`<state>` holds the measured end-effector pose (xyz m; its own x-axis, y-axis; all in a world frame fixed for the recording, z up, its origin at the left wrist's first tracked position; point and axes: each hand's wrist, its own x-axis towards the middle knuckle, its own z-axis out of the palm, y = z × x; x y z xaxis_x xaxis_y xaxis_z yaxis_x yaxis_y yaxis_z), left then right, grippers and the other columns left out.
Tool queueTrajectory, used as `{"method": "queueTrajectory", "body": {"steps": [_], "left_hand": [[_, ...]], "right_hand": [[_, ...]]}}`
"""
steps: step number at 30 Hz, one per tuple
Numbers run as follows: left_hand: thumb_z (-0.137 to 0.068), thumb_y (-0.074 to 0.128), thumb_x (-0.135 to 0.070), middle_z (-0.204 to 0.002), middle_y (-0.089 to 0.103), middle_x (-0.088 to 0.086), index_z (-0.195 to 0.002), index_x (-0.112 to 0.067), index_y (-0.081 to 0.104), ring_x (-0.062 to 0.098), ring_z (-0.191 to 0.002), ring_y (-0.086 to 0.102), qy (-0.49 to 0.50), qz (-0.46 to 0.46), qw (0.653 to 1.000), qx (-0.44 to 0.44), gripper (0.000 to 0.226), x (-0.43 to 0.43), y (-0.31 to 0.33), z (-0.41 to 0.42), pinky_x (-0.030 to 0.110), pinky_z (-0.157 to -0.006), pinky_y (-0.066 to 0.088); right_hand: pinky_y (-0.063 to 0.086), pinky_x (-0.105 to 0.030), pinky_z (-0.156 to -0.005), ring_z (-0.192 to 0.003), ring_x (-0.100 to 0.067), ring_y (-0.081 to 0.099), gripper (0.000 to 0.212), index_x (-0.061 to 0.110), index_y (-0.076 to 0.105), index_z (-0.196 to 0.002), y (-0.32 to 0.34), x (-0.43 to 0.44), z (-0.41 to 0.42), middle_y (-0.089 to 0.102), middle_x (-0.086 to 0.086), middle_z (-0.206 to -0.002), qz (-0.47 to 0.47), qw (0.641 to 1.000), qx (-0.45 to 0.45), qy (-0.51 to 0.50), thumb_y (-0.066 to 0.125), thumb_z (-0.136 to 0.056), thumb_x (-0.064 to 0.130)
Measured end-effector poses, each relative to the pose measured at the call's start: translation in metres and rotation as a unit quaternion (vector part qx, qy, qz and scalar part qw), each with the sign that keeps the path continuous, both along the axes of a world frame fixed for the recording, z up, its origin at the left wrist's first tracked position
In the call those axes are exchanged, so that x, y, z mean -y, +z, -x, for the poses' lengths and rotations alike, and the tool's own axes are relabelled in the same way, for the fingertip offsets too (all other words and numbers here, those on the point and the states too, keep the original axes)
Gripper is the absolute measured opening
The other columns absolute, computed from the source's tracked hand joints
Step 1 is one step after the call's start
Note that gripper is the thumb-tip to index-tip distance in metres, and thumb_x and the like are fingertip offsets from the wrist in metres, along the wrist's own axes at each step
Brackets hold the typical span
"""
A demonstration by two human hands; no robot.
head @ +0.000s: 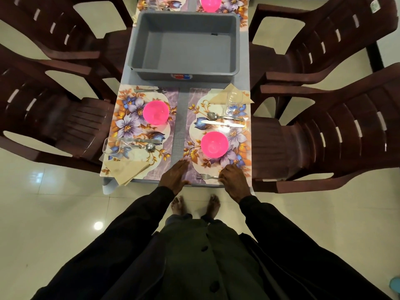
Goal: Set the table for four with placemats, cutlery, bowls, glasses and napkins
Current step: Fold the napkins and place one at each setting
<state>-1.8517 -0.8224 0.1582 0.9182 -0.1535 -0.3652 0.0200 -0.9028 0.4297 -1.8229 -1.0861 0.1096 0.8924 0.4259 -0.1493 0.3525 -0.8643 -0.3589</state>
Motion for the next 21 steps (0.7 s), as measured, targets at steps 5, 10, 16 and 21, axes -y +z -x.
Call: {"method": "queueTrajectory", "body": {"steps": [5,10,16,21], "left_hand": [[-0.091,0.075,-0.028,-0.156,0.044,0.012,-0.152,-0.010,0.042,0.031,-0.146,0.040,0.034,0.015,0.999,0.003,0.072,-0.004,-0.001,0.006,0.043,-0.115,0.039],[-0.089,0.077,-0.031,-0.155,0.046,0.012,-0.151,-0.011,0.042,0.031,-0.143,0.044,0.054,0.007,0.998,-0.002,0.074,-0.007,0.000,0.005,0.042,-0.114,0.040],[-0.085,0.080,-0.035,-0.154,0.047,0.013,-0.152,-0.012,0.041,0.031,-0.141,0.046,0.072,0.010,0.997,0.007,0.081,-0.011,0.006,-0.012,0.042,-0.111,0.042],[-0.085,0.080,-0.036,-0.153,0.048,0.011,-0.152,-0.014,0.040,0.029,-0.139,0.048,0.078,0.019,0.997,0.003,0.081,-0.015,0.006,-0.029,0.037,-0.111,0.041]], "right_hand": [[0.051,-0.040,-0.079,-0.086,-0.024,0.058,0.008,0.015,0.069,-0.084,-0.005,-0.001,-0.002,0.065,-0.004,-0.089,-0.006,1.000,-0.013,0.011,0.072,-0.086,0.008],[0.056,-0.042,-0.080,-0.089,-0.025,0.062,0.011,0.010,0.071,-0.090,0.014,0.003,-0.003,0.068,-0.007,-0.093,-0.085,0.996,0.016,-0.021,0.079,-0.083,0.010],[0.043,-0.037,-0.104,-0.133,-0.029,0.045,0.078,0.009,0.044,-0.141,0.047,0.000,-0.039,0.048,-0.014,-0.143,-0.179,0.970,-0.016,-0.164,0.085,-0.080,0.035],[0.033,-0.049,-0.116,-0.148,-0.034,0.026,0.123,0.011,0.014,-0.159,0.042,-0.017,-0.082,0.023,-0.013,-0.163,-0.138,0.981,-0.117,-0.070,0.092,-0.069,0.040]]}}
